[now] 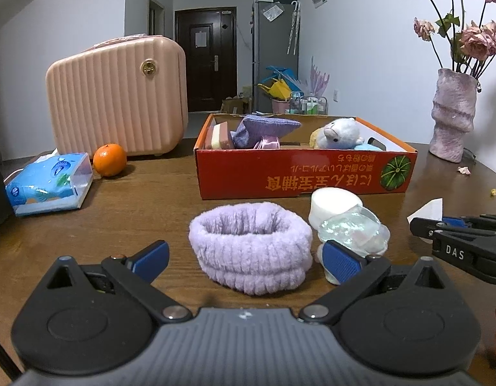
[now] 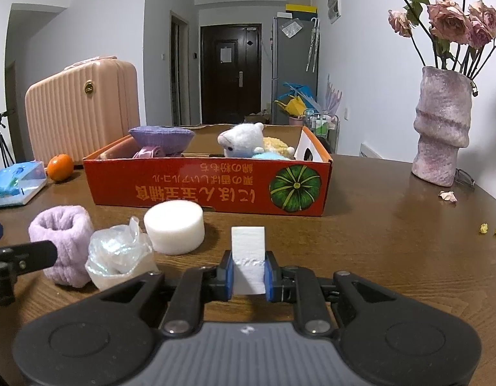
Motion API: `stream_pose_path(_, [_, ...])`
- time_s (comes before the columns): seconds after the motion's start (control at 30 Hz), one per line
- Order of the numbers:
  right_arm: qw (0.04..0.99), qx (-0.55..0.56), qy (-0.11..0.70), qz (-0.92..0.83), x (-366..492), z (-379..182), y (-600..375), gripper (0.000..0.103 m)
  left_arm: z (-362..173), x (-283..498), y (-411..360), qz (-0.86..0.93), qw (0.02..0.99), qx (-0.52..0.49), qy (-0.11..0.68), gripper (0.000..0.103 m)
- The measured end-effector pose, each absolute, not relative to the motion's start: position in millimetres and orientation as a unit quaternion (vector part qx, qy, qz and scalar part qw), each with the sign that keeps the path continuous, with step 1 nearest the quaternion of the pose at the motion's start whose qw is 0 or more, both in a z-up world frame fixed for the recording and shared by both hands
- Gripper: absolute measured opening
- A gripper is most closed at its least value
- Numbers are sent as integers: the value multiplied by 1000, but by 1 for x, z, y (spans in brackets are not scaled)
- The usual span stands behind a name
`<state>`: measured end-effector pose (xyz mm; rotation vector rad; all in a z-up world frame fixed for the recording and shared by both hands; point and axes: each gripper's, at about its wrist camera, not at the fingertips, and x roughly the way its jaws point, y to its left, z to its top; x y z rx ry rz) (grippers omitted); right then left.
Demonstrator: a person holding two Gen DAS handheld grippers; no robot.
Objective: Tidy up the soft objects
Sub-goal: 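Grasp the lilac fuzzy wristband with the left tool while the right tool holds the foam block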
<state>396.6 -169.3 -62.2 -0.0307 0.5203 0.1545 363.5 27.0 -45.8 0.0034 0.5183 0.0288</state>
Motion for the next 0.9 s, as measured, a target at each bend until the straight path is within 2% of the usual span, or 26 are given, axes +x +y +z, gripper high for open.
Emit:
stream_pose_path(0.6, [963, -15, 257, 76, 404, -61, -163, 18, -56, 403, 28, -2, 963, 25, 269, 103])
stream_pose_path(0.9, [963, -12, 256, 79, 406, -62, -162, 18, -64, 419, 35, -17, 952, 9, 305, 103])
